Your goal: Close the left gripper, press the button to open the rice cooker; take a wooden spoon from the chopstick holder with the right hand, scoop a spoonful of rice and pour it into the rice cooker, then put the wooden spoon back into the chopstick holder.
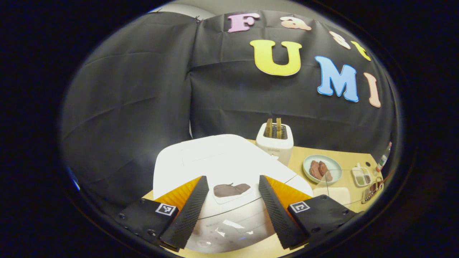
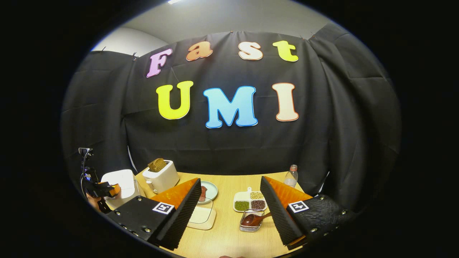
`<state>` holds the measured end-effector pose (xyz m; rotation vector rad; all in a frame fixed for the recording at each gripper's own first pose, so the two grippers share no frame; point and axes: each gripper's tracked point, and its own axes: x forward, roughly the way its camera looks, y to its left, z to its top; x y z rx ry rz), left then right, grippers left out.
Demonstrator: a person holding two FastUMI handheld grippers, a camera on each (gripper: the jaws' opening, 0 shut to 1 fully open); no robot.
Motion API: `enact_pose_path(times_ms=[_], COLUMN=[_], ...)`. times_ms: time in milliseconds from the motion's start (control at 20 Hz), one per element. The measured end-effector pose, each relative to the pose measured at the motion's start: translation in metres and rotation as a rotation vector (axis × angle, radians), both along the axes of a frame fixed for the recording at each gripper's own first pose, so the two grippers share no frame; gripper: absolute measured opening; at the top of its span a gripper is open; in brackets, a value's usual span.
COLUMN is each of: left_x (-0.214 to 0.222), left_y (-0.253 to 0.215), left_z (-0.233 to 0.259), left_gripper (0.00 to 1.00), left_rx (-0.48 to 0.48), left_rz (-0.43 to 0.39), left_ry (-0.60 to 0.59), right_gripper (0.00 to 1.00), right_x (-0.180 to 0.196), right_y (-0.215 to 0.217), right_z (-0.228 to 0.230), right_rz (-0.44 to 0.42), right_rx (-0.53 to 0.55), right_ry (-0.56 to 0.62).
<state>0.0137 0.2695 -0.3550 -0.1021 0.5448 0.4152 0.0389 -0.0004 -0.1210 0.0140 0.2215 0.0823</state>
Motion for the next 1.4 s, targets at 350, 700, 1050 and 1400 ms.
enact_pose_path(times_ms=[350,700,1050,1400], left_x=[0.007,0.022,0.02,-0.009], left_y=[0.002,-0.021,-0.123,-0.216], left_z=[0.019,0.111,0.265,0.328], left_gripper=[0.92,0.97,0.97,0.98], left_rx=[-0.009,0.06,0.086,0.038], left_rz=[0.014,-0.049,-0.213,-0.301], left_ry=[-0.06,-0.212,-0.463,-0.525], right_gripper=[1.0,1.0,1.0,1.0], right_x=[-0.01,-0.014,-0.017,-0.026], right_y=[-0.013,-0.021,-0.01,0.016], right_z=[0.001,0.013,0.068,0.104], right_rz=[-0.028,-0.046,-0.051,-0.039], right_rx=[0.013,0.015,0.043,0.052], right_ry=[-0.008,-0.034,-0.15,-0.204])
